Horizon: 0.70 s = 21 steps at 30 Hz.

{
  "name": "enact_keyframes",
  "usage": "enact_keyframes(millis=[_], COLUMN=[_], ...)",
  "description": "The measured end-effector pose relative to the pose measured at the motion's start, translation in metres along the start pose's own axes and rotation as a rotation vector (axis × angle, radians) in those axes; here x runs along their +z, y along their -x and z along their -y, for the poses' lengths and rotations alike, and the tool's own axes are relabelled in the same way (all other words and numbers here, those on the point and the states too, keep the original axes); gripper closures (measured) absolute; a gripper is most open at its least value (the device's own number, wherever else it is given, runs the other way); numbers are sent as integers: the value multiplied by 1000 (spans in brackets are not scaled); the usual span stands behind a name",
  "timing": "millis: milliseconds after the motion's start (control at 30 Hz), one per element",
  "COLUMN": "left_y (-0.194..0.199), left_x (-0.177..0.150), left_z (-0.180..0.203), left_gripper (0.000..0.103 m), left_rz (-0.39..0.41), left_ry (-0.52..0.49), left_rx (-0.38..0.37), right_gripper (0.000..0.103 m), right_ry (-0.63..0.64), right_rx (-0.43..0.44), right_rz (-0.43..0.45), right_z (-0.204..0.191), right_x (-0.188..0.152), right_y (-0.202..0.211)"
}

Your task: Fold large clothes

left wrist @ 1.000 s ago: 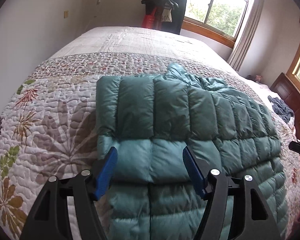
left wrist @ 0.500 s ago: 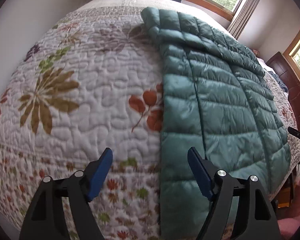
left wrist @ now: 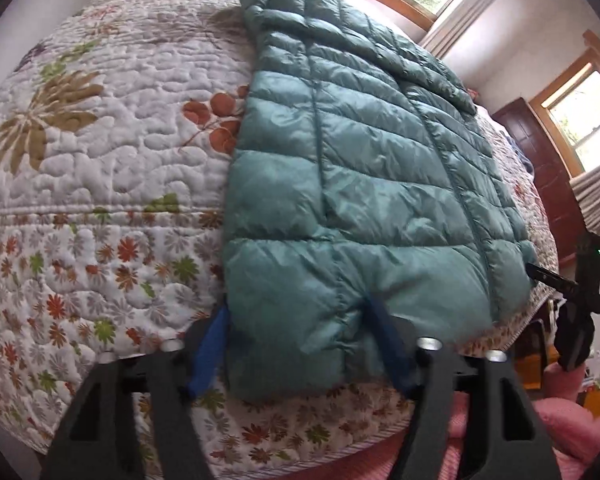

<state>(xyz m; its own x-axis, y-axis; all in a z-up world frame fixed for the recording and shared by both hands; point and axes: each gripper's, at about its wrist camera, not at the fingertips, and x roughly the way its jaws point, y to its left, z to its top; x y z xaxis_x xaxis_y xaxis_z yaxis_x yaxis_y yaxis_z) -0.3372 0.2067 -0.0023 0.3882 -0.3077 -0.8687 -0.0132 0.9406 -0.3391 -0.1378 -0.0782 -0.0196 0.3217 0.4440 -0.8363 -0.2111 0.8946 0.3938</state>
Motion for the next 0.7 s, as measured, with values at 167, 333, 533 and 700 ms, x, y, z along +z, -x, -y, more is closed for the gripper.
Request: enact_keyframes(millis=[167,333,533,700], left_y=[7,33,53,52], left_x=[0,11,48,94], left_z=[7,7,10,5], left_gripper=[83,90,91,90], left_rz=[23,121,215,262], left_ry=[0,-1,-19,1], left_rx=[-64,-151,-186,-218], right_gripper=[93,94,95,95], right_ry=[18,30,53,25], right_rx=[68,129,143,174], right_rz=[38,128,206,203], right_z=[-7,-14,-20,-8], right_x=[8,27,74,128], right_y=[12,39,59,55])
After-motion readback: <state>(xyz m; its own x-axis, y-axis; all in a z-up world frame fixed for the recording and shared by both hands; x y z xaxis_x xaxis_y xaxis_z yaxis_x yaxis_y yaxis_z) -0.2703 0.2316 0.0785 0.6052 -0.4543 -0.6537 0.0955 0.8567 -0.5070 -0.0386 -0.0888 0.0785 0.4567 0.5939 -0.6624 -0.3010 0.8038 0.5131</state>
